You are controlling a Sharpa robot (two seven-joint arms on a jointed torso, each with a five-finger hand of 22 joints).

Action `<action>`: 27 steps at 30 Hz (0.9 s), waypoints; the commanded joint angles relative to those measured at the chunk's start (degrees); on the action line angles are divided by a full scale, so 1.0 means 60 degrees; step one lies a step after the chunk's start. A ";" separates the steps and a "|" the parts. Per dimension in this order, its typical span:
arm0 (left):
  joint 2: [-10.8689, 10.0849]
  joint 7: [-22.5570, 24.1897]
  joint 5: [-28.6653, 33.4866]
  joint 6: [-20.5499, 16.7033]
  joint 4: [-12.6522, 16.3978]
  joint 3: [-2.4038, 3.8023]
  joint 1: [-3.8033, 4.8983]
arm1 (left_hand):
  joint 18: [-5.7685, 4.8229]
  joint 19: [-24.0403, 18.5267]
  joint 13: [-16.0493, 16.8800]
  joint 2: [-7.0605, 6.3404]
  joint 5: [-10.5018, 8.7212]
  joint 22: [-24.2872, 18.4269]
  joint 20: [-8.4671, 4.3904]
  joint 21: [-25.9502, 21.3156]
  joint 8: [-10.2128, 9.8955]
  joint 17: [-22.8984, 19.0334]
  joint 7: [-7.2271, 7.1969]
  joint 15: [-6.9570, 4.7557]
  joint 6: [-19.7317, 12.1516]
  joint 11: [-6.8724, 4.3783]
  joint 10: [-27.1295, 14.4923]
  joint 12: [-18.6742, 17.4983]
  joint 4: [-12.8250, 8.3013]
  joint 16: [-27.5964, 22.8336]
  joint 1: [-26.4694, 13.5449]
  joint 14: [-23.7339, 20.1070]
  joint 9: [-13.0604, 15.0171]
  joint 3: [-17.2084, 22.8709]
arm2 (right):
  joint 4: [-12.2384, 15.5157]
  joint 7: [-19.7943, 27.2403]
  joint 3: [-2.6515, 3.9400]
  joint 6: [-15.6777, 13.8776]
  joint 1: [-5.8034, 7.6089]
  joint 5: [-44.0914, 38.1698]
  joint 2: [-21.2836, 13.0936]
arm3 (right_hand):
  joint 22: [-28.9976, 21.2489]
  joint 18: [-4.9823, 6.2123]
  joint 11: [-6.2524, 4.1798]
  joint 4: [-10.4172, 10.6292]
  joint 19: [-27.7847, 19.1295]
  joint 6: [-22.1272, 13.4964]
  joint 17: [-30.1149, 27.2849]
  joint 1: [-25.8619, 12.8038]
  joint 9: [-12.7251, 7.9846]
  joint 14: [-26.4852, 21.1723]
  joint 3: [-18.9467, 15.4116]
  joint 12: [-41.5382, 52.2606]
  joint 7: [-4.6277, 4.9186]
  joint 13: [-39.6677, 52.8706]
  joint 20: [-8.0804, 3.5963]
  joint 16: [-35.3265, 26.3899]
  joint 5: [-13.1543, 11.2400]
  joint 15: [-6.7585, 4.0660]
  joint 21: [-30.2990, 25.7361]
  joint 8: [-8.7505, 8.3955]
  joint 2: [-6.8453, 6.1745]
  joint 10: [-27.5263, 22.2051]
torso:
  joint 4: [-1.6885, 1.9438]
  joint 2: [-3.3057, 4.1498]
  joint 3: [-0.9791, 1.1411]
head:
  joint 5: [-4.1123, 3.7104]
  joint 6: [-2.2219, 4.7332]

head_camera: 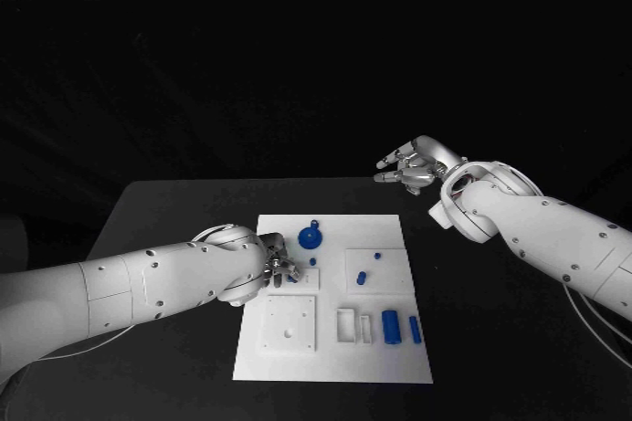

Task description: Assemble the parts on the task board

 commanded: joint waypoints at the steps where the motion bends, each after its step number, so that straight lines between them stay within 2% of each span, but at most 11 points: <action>1: -0.0021 0.0032 -0.0192 -0.0188 0.0049 -0.0003 -0.0023 | -0.0145 0.0012 0.0024 0.0326 0.0014 0.0196 -0.0022 0.0055 0.0029 0.0034 -0.1276 -0.0029 0.2166 -0.0274 0.0220 0.0064 -0.0053 0.0074 0.0112 0.0070 0.1817 0.0078 | 0.0006 0.0081 0.0005 0.0117 -0.0004 0.0056 -0.0003 | 0.0644 0.0111 -0.0031 0.0063 0.0390 -0.0002 -0.0018 -0.0058 -0.0013 -0.0011 -0.0016 -0.0024 -0.0002 -0.0017 0.0034 -0.0064 0.0077 -0.0018 -0.0044 0.0036 0.0010 -0.0043 | -0.0001 -0.0002 0.0003 | 0.0014 0.0000; 3: -0.0048 0.0049 -0.0202 -0.0298 0.0076 -0.0002 -0.0024 | -0.0145 0.0012 0.0030 0.0380 -0.0088 0.0196 -0.0021 0.0067 0.0038 0.0079 -0.1290 -0.0030 0.2197 -0.0269 0.0223 0.0082 -0.0018 0.0097 0.0036 0.0083 0.1832 0.0068 | 0.0004 0.0082 0.0005 0.0117 -0.0005 0.0056 -0.0008 | 0.0644 0.0111 -0.0031 0.0063 0.0390 -0.0002 -0.0018 -0.0058 -0.0013 -0.0011 -0.0016 -0.0024 -0.0002 -0.0017 0.0034 -0.0064 0.0077 -0.0018 -0.0044 0.0036 0.0010 -0.0043 | -0.0001 -0.0001 0.0003 | 0.0013 0.0007; 16: -0.0274 0.0252 -0.0014 -0.1227 0.0333 -0.0001 -0.0044 | -0.0143 0.0016 0.0065 0.0473 -0.0083 0.0195 -0.0035 0.0157 0.0040 0.0214 -0.1311 -0.0047 0.2251 -0.0283 0.0220 0.0206 -0.0188 0.0211 -0.0193 0.0126 0.1958 0.0159 | -0.0022 0.0080 0.0005 0.0130 -0.0022 0.0056 -0.0041 | 0.0643 0.0112 -0.0032 0.0061 0.0394 0.0000 -0.0014 -0.0057 -0.0013 -0.0006 -0.0012 -0.0015 -0.0002 -0.0011 0.0033 -0.0059 0.0099 -0.0020 -0.0054 0.0037 0.0008 -0.0036 | 0.0011 0.0000 0.0008 | -0.0027 -0.0039; 19: -0.0298 0.0261 0.0043 -0.1242 0.0355 -0.0001 -0.0054 | -0.0143 0.0016 0.0065 0.0473 -0.0083 0.0195 -0.0035 0.0157 0.0040 0.0214 -0.1311 -0.0047 0.2251 -0.0283 0.0220 0.0206 -0.0188 0.0211 -0.0193 0.0126 0.1958 0.0159 | -0.0029 0.0079 0.0005 0.0141 -0.0028 0.0056 -0.0040 | 0.0643 0.0112 -0.0032 0.0061 0.0394 0.0000 -0.0014 -0.0057 -0.0013 -0.0006 -0.0012 -0.0015 -0.0002 -0.0011 0.0033 -0.0059 0.0099 -0.0020 -0.0054 0.0037 0.0008 -0.0036 | 0.0008 -0.0003 0.0015 | -0.0025 -0.0052; 27: -0.0210 0.0201 0.0132 -0.0934 0.0308 -0.0002 -0.0100 | -0.0143 0.0009 0.0062 0.0472 -0.0094 0.0194 -0.0038 0.0169 0.0033 0.0198 -0.1308 -0.0050 0.2243 -0.0283 0.0220 0.0211 -0.0208 0.0206 -0.0216 0.0117 0.1969 0.0177 | -0.0043 0.0074 0.0005 0.0180 -0.0037 0.0057 -0.0025 | 0.0643 0.0112 -0.0032 0.0061 0.0394 0.0000 -0.0014 -0.0057 -0.0013 -0.0006 -0.0012 -0.0015 -0.0002 -0.0011 0.0033 -0.0059 0.0099 -0.0020 -0.0054 0.0037 0.0008 -0.0036 | -0.0006 -0.0004 0.0001 | -0.0009 -0.0050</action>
